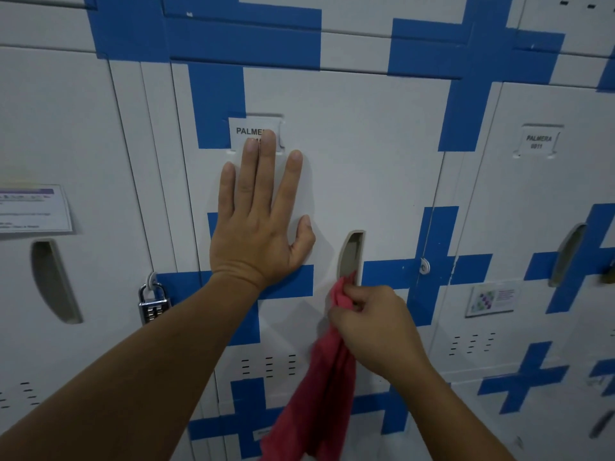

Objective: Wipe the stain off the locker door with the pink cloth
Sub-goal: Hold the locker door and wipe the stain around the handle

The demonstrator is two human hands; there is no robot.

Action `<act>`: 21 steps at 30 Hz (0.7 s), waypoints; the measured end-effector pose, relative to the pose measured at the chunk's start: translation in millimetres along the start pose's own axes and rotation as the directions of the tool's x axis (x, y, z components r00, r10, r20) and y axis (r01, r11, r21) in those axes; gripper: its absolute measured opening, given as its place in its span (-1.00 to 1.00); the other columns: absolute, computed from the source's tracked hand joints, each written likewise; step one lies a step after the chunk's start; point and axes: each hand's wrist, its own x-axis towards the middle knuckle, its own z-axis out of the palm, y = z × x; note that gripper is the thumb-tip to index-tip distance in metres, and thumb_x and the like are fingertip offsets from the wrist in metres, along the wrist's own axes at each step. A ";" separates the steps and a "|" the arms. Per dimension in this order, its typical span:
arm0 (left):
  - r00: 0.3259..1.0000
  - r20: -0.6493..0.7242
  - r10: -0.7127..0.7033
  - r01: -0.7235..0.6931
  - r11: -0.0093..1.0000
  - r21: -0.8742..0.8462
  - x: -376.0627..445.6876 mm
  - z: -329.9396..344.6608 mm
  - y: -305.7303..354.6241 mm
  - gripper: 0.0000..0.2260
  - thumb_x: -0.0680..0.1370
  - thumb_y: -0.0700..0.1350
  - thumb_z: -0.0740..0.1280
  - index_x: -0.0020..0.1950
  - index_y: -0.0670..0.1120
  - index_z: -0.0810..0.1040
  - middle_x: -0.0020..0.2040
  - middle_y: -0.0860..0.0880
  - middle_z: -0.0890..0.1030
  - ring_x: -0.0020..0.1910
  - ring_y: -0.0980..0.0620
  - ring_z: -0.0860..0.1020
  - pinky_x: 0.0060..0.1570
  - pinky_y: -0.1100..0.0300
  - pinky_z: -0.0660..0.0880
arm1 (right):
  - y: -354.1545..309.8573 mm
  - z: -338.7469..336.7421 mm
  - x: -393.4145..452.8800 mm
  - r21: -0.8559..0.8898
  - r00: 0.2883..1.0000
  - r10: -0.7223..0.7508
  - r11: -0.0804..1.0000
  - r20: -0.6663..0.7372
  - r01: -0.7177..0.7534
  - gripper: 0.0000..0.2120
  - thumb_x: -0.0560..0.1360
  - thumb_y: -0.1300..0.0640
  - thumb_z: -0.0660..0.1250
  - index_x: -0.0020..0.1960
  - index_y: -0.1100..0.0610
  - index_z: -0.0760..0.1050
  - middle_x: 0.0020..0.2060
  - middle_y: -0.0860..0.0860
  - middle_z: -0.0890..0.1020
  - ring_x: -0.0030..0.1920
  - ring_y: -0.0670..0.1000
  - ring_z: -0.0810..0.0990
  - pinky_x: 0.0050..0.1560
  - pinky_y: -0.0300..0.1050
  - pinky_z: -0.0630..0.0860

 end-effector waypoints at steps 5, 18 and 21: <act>1.000 -0.002 0.002 -0.002 1.000 0.000 0.1 0.1 0.3 -0.33 0.58 0.11 0.09 0.63 -0.17 0.07 0.60 -0.32 0.08 0.59 -0.27 0.02 0.56 -0.20 -0.05 | -10.1 5.3 4.2 0.373 0.998 -0.055 0.925 -0.041 0.067 -0.80 0.58 0.23 0.28 -0.01 -0.01 0.63 -0.35 0.07 0.44 -0.37 -0.05 0.44 -0.32 -0.12 0.42; 0.999 0.032 -0.011 0.010 1.000 0.019 0.7 -1.6 0.5 -0.32 0.59 0.13 0.07 0.64 -0.15 0.01 0.61 -0.30 0.03 0.60 -0.27 -0.02 0.56 -0.16 -0.12 | -16.3 -2.9 -1.8 -0.772 0.972 -0.023 0.604 0.233 0.199 -0.72 0.59 0.08 0.29 0.27 0.12 0.46 0.00 0.04 0.59 0.01 0.06 0.58 0.25 0.00 0.47; 0.999 0.030 -0.013 0.012 1.000 0.023 0.4 -1.5 0.6 -0.31 0.59 0.12 0.08 0.64 -0.15 0.01 0.61 -0.30 0.03 0.60 -0.26 -0.02 0.56 -0.16 -0.11 | -21.6 -14.9 -0.6 -0.779 0.959 -0.089 0.566 0.269 0.271 -0.80 0.56 0.09 0.30 0.16 0.11 0.52 -0.24 -0.03 0.45 -0.18 0.00 0.51 0.07 -0.05 0.56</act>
